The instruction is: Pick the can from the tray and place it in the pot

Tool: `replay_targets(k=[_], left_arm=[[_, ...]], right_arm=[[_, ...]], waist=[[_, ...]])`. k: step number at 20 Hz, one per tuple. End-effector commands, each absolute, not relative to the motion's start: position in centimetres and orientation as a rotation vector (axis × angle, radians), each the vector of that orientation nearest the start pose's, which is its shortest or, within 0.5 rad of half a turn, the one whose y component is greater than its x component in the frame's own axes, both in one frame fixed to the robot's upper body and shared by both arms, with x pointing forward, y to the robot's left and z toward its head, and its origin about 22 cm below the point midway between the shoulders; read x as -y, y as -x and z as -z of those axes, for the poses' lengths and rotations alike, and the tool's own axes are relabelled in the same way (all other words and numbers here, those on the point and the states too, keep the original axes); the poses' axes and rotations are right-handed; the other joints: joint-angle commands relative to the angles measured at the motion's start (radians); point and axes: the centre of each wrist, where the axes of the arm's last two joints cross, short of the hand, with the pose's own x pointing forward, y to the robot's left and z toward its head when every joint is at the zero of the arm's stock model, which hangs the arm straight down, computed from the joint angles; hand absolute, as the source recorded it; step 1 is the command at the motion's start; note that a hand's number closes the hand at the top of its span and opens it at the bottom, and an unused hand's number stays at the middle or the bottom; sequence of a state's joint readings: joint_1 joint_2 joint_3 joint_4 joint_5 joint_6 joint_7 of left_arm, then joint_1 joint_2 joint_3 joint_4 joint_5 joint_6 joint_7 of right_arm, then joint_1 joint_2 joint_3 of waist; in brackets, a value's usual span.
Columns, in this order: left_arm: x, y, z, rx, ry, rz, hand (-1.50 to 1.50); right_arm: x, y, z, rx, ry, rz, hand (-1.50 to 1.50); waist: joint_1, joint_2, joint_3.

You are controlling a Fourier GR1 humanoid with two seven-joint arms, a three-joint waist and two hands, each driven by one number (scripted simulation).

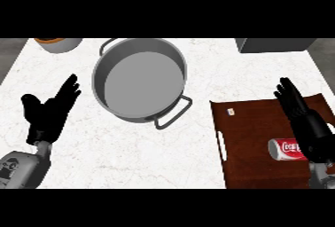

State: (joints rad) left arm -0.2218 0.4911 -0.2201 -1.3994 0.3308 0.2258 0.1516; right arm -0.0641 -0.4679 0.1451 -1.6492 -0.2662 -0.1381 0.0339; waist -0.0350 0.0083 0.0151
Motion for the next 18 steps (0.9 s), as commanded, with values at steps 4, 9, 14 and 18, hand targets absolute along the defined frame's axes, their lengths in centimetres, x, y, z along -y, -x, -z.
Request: replay_targets(k=[4, 9, 14, 18], left_arm=[[-29.7, -29.9, -6.6, 1.546, -0.245, 0.005, 0.0], [-29.3, -29.8, -6.9, 1.598, -0.22, -0.071, 0.0], [-29.4, -29.7, -7.6, 1.621, -0.214, -0.091, 0.0], [-28.9, -29.6, -7.6, 1.608, -0.195, -0.066, 0.0]], right_arm=[[30.7, -20.9, 3.5, 1.359, -0.058, 0.633, 1.5], [31.4, -15.1, 10.4, 1.054, -0.06, 0.898, -1.5], [33.4, -12.2, 11.4, 1.166, -0.102, 1.171, -1.5], [35.8, -11.0, 11.5, 1.257, -0.163, 1.159, -1.5]], waist=[[-0.013, -0.001, 0.01], [0.008, 0.01, 0.004], [0.008, -0.005, -0.002], [0.029, -0.002, -0.006]])
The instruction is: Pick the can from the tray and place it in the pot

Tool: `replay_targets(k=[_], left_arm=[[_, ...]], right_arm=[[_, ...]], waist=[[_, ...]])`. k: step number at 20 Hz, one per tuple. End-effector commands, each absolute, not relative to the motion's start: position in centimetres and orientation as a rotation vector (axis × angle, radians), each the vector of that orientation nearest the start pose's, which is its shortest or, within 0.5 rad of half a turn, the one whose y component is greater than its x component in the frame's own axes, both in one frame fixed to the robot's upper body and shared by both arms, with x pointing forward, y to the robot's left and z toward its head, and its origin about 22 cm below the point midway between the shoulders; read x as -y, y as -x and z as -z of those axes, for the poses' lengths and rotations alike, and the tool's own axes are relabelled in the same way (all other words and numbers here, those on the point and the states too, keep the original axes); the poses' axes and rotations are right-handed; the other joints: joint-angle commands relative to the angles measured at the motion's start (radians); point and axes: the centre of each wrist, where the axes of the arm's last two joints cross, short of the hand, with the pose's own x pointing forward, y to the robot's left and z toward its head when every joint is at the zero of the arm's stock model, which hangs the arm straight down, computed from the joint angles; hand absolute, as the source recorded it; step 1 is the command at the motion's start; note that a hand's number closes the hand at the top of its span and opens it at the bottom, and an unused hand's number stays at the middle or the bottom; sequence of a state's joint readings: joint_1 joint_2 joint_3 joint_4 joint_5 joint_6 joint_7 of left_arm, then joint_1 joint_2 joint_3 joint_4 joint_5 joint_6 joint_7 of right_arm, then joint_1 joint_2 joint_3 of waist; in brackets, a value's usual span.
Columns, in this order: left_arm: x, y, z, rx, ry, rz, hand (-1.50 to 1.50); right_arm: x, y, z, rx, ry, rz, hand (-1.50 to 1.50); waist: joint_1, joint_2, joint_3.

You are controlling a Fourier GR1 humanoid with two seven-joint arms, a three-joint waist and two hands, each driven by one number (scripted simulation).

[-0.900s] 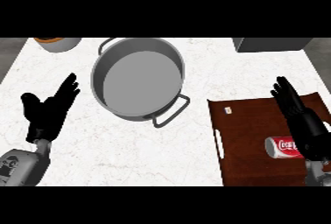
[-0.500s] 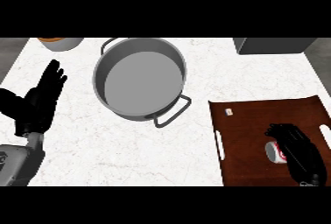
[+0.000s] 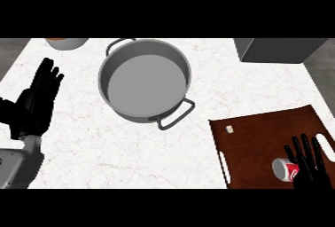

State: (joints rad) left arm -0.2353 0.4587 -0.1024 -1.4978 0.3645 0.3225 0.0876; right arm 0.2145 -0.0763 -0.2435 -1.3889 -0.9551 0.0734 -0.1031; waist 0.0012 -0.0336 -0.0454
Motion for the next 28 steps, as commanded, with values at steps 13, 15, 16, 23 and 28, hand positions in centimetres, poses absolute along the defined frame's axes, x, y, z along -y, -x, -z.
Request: replay_targets(k=[13, 15, 16, 23, 28], left_arm=[[-27.5, -29.0, -8.0, 1.629, -0.16, -0.038, 0.0], [-27.4, -29.1, -8.1, 1.618, -0.154, -0.04, 0.0], [-27.5, -29.4, -8.4, 1.615, -0.163, -0.048, 0.0], [-27.1, -28.8, -8.2, 1.612, -0.155, -0.052, 0.0], [-27.4, -29.5, -9.3, 1.622, -0.185, -0.055, 0.0]], right_arm=[[46.0, -12.3, 7.1, 1.278, -0.57, 0.479, -1.5], [47.1, -14.3, 6.1, 1.271, -0.612, 0.376, -1.5], [48.3, -13.7, 6.0, 1.278, -0.636, 0.352, -1.5], [48.5, -17.6, 7.3, 1.223, -0.706, 0.287, -1.5], [48.0, -20.1, 7.0, 1.213, -0.737, 0.264, -1.5]], waist=[[0.043, 0.039, 0.054], [0.045, 0.041, 0.053], [0.034, 0.04, 0.053], [0.034, 0.041, 0.05], [0.016, 0.038, 0.048]])
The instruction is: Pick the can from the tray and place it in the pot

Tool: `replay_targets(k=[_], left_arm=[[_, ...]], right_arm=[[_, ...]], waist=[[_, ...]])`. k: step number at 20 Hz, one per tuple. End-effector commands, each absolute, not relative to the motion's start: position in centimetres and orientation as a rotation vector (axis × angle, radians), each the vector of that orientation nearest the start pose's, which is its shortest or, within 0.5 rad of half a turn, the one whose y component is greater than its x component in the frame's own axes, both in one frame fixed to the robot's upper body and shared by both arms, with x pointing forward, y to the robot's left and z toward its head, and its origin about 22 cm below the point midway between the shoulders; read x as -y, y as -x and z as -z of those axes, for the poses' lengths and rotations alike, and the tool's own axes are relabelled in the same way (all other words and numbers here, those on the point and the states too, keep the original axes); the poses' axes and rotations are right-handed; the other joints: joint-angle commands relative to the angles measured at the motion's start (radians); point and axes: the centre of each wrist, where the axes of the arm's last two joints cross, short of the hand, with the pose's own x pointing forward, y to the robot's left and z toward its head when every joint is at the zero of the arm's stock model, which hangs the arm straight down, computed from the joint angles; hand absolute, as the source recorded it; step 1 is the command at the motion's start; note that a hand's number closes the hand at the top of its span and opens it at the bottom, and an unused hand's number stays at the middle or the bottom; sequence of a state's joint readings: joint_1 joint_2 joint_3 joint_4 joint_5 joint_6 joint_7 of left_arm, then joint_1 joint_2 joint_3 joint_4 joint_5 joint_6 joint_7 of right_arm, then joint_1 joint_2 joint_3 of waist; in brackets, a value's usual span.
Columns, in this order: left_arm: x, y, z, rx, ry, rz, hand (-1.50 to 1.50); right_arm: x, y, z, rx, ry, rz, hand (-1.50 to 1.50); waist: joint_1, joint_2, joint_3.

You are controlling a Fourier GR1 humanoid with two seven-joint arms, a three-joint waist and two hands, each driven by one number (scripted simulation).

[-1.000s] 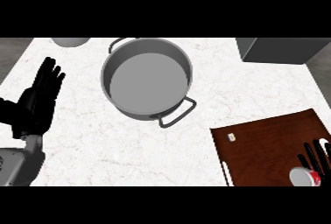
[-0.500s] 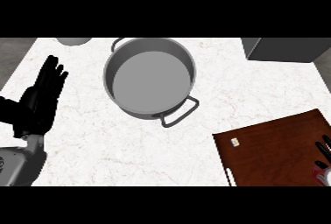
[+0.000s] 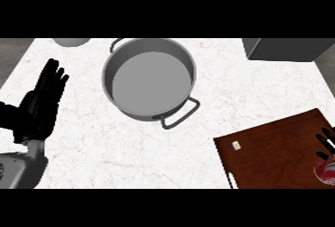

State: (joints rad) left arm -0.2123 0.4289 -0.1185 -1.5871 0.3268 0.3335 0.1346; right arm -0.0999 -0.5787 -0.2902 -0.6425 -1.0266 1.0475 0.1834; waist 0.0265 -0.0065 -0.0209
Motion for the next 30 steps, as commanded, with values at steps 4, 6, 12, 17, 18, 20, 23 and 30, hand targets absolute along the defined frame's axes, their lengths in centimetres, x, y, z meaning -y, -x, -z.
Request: replay_targets(k=[4, 6, 12, 17, 18, 20, 23, 30], left_arm=[[-26.7, -29.0, -9.2, 1.633, -0.185, -0.071, 0.0], [-26.6, -29.0, -8.4, 1.605, -0.185, -0.05, 0.0], [-28.6, -28.9, -9.5, 1.623, -0.179, -0.047, 0.0], [-27.2, -29.5, -9.1, 1.617, -0.185, -0.056, 0.0], [-28.1, -29.2, -8.6, 1.619, -0.209, -0.066, 0.0], [-27.1, -29.7, -8.9, 1.607, -0.191, -0.062, 0.0], [-28.0, -28.9, -8.1, 1.608, -0.202, -0.067, 0.0], [-26.8, -28.2, -8.3, 1.616, -0.187, -0.076, 0.0]], right_arm=[[48.2, -19.7, 7.1, 1.155, -0.703, 0.193, -1.5], [47.2, -19.8, 7.7, 1.117, -0.698, 0.15, -1.5], [47.4, -18.6, 8.5, 1.132, -0.697, 0.177, -1.5], [45.1, -21.2, 8.8, 1.144, -0.699, 0.184, -1.5], [45.7, -19.6, 9.3, 1.122, -0.696, 0.151, -1.5], [44.4, -20.9, 9.1, 1.101, -0.696, 0.12, -1.5], [43.5, -20.7, 10.2, 1.081, -0.69, 0.143, -1.5], [42.2, -22.1, 9.1, 1.215, -0.687, 0.055, 1.5]], waist=[[-0.009, 0.01, 0.024], [-0.014, 0.01, 0.023], [-0.016, 0.008, 0.023], [-0.017, 0.01, 0.023], [-0.017, 0.01, 0.023], [-0.028, 0.007, 0.021], [-0.015, 0.012, 0.023], [-0.023, 0.005, 0.023]])
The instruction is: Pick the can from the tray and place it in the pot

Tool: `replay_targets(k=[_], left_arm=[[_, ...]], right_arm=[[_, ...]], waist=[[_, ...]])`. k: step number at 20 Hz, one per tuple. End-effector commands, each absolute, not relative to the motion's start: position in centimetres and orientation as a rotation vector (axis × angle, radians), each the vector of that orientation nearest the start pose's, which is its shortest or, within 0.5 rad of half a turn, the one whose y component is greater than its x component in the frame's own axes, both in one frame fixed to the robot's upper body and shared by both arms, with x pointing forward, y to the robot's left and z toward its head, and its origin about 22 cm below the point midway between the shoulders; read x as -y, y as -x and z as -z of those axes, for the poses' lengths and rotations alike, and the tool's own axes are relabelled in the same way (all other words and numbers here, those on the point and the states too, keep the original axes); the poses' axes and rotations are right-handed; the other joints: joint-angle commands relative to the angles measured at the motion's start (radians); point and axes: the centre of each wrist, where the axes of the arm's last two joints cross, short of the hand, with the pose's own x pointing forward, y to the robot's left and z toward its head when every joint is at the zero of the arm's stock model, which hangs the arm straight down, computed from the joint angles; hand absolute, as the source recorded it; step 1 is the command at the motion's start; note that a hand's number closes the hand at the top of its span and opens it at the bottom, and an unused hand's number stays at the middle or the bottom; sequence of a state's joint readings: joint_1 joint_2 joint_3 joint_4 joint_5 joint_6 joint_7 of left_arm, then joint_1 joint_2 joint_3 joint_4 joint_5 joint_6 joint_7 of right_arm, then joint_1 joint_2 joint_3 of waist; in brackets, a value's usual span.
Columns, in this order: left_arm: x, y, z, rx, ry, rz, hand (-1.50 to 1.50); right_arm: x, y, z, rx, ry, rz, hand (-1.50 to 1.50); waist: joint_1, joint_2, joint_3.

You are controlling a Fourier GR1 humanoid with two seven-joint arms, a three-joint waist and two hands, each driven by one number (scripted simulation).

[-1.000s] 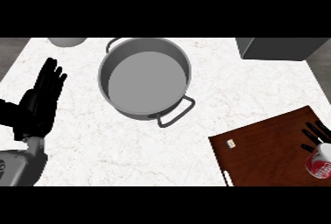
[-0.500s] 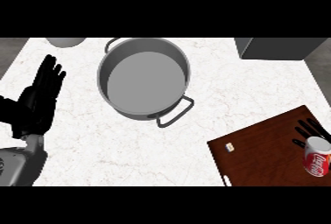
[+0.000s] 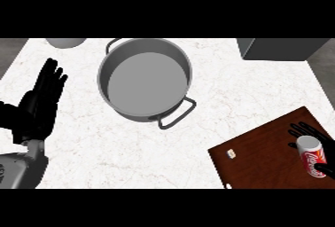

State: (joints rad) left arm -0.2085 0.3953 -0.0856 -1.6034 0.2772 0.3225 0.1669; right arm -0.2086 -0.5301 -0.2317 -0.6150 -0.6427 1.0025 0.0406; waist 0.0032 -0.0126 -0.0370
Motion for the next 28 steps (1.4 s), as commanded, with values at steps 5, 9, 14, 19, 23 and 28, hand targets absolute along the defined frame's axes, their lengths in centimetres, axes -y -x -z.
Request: replay_targets(k=[5, 9, 14, 19, 23, 28], left_arm=[[-28.2, -28.7, -8.7, 1.626, -0.194, -0.076, 0.0], [-28.5, -27.6, -7.5, 1.616, -0.191, -0.061, 0.0], [-27.3, -28.5, -7.9, 1.586, -0.171, -0.018, 0.0], [-25.7, -28.8, -7.9, 1.578, -0.114, 0.035, 0.0], [-25.6, -29.0, -7.4, 1.562, -0.116, 0.036, 0.0], [-26.1, -29.1, -7.7, 1.573, -0.162, -0.012, 0.0]], right_arm=[[40.8, -20.7, 10.6, 1.246, -0.646, 0.092, 1.5], [42.1, -21.4, 9.6, 1.264, -0.64, 0.064, 1.5], [32.4, -33.3, -2.7, 1.363, -0.522, -0.754, 1.5], [22.3, -36.5, -11.8, 1.393, -0.328, -1.327, 1.5], [12.7, -34.5, -14.5, 1.474, -0.172, -1.575, 1.5], [4.0, -29.9, -15.2, 1.688, -0.029, -1.403, 1.5]], waist=[[-0.005, 0.012, 0.038], [0.008, 0.014, 0.039], [0.079, -0.038, 0.012], [0.155, -0.065, 0.002], [0.121, -0.049, 0.015], [0.042, -0.042, 0.03]])
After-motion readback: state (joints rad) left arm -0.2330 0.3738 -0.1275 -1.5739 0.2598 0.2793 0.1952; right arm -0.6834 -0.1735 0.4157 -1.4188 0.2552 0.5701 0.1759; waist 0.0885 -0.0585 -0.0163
